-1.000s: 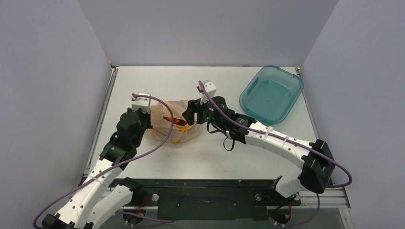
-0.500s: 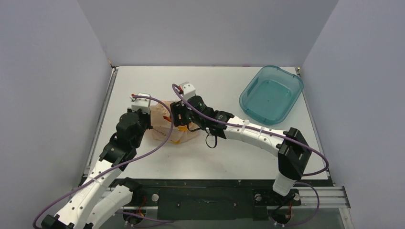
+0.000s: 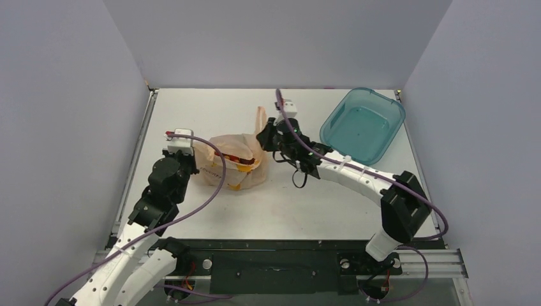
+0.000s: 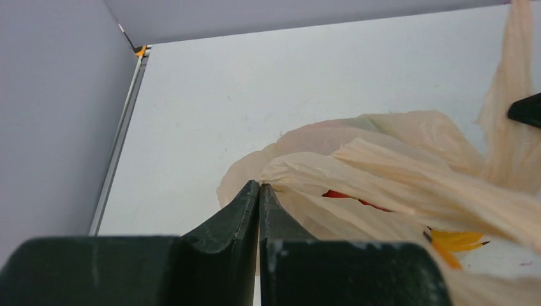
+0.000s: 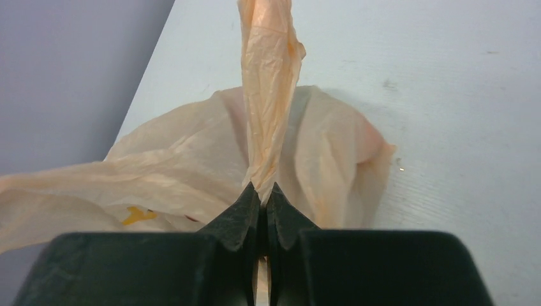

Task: Take the fake fruits out of the plastic bag
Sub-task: Adjust the plastic bag at the center of the board.

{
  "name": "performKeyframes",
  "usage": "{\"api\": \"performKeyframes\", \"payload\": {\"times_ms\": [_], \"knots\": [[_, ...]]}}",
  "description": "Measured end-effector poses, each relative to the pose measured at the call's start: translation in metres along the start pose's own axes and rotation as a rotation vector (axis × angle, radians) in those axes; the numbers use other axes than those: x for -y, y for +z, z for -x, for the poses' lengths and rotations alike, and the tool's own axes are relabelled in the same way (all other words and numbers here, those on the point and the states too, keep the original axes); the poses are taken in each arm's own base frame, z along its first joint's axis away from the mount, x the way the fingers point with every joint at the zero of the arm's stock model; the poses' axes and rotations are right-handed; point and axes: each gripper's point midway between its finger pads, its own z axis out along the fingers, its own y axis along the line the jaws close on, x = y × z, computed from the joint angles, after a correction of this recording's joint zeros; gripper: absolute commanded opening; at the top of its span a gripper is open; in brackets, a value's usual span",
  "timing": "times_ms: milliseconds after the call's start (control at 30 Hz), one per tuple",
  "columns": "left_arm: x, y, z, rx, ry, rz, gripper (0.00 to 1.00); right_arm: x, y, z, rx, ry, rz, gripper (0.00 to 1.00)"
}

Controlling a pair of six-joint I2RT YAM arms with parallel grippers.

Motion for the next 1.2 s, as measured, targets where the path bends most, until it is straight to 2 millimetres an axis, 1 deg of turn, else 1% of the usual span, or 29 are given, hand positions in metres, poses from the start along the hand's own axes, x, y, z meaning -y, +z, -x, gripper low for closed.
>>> {"api": "performKeyframes", "payload": {"times_ms": [33, 67, 100, 200, 233, 300, 400, 467, 567, 633, 667, 700, 733, 767, 800, 867, 1000, 1100, 1200], "knots": [[-0.003, -0.003, 0.003, 0.018, -0.008, 0.011, 0.0, 0.014, -0.004, 0.005, 0.02, 0.043, -0.018, 0.0], [-0.006, -0.005, 0.006, 0.034, -0.016, 0.02, 0.0, 0.024, -0.009, 0.009, 0.036, 0.078, -0.027, 0.0], [-0.009, -0.008, 0.009, 0.053, -0.025, 0.031, 0.0, 0.04, -0.016, 0.017, 0.067, 0.129, -0.044, 0.0], [-0.019, -0.018, 0.019, 0.116, -0.059, 0.059, 0.0, 0.072, -0.032, 0.037, 0.154, 0.258, -0.073, 0.0], [-0.021, -0.021, 0.022, 0.139, -0.07, 0.066, 0.0, 0.079, -0.035, 0.043, 0.182, 0.3, -0.077, 0.0], [-0.025, -0.028, 0.027, 0.178, -0.09, 0.071, 0.0, 0.085, -0.036, 0.055, 0.223, 0.365, -0.071, 0.0], [-0.027, -0.034, 0.032, 0.213, -0.108, 0.065, 0.0, 0.084, -0.034, 0.066, 0.252, 0.428, -0.04, 0.0], [-0.023, -0.035, 0.035, 0.224, -0.109, 0.04, 0.0, 0.077, -0.03, 0.071, 0.253, 0.45, -0.005, 0.0], [-0.007, -0.035, 0.036, 0.23, -0.098, -0.051, 0.0, 0.062, -0.021, 0.085, 0.254, 0.463, 0.053, 0.0], [0.009, -0.034, 0.037, 0.23, -0.083, -0.136, 0.11, 0.053, -0.017, 0.094, 0.25, 0.459, 0.083, 0.0], [0.016, -0.033, 0.036, 0.228, -0.074, -0.172, 0.22, 0.049, -0.015, 0.098, 0.251, 0.456, 0.094, 0.0], [0.025, -0.032, 0.035, 0.222, -0.063, -0.217, 0.28, 0.045, -0.014, 0.104, 0.25, 0.449, 0.107, 0.0], [0.033, -0.032, 0.034, 0.216, -0.05, -0.262, 0.38, 0.04, -0.013, 0.108, 0.249, 0.441, 0.12, 0.0], [0.041, -0.032, 0.032, 0.211, -0.041, -0.302, 0.42, 0.036, -0.013, 0.113, 0.25, 0.433, 0.13, 0.0], [0.047, -0.034, 0.032, 0.212, -0.033, -0.34, 0.48, 0.033, -0.013, 0.117, 0.249, 0.426, 0.139, 0.0], [0.057, -0.039, 0.034, 0.222, -0.026, -0.402, 0.54, 0.03, -0.012, 0.119, 0.242, 0.409, 0.145, 0.0], [0.069, -0.058, 0.045, 0.279, -0.025, -0.507, 0.59, 0.031, -0.01, 0.115, 0.213, 0.375, 0.135, 0.0], [0.072, -0.074, 0.061, 0.33, -0.028, -0.561, 0.59, 0.033, -0.009, 0.11, 0.191, 0.353, 0.127, 0.0], [0.072, -0.092, 0.085, 0.355, -0.028, -0.602, 0.6, 0.034, -0.004, 0.105, 0.169, 0.338, 0.135, 0.0]]}}
